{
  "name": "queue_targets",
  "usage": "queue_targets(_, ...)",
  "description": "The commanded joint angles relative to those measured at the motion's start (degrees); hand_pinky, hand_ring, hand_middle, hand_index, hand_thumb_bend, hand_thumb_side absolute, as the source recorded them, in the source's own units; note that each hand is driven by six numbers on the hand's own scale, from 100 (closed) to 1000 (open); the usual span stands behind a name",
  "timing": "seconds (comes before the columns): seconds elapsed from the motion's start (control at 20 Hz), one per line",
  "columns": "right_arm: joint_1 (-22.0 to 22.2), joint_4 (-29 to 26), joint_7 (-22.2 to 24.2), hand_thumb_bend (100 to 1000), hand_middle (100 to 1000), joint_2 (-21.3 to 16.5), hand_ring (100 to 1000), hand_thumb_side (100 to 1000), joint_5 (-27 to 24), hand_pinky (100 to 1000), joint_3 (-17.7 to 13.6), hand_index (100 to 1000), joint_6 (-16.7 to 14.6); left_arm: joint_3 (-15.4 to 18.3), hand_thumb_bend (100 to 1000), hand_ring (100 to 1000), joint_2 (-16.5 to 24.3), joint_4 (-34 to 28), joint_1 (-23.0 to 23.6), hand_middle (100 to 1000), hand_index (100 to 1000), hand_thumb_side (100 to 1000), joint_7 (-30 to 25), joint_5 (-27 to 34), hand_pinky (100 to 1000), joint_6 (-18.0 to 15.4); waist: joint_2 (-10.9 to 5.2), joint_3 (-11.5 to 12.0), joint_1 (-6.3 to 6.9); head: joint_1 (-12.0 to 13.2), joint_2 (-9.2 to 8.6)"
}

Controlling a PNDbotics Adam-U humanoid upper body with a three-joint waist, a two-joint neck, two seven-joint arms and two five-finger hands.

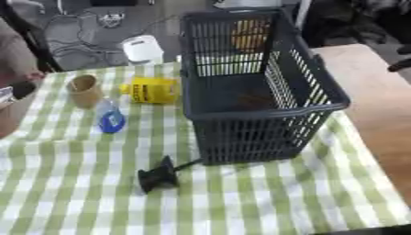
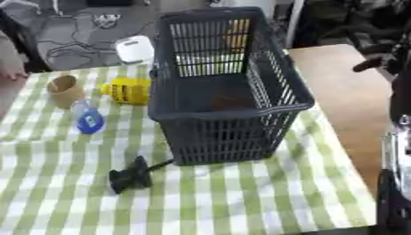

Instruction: Pick up objects on the table and place them in the box.

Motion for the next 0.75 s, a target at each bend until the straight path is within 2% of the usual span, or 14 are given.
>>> queue_targets(0.05,-0.6,-1.0,-0.3,100,613,-1.0,578,630,0.3,454,-0.3,702,0.0,0.1,983,591,1.1,-0.4,-0.5,542,747,631,-1.0,-0.4,703,-0.2,-1.03,0.1,-0.36,-0.3,0.06)
queue_targets(0.75,-0.6,-0.9,-0.5,100,613,-1.0,579,634,0.3,453,-0.6,702,-0.1,0.4,987,589,1.0,-0.5,-0.2,529,749,633,-2.6,-0.9,702,-0.7,-0.86,0.2,-0.48,-1.1,-0.28)
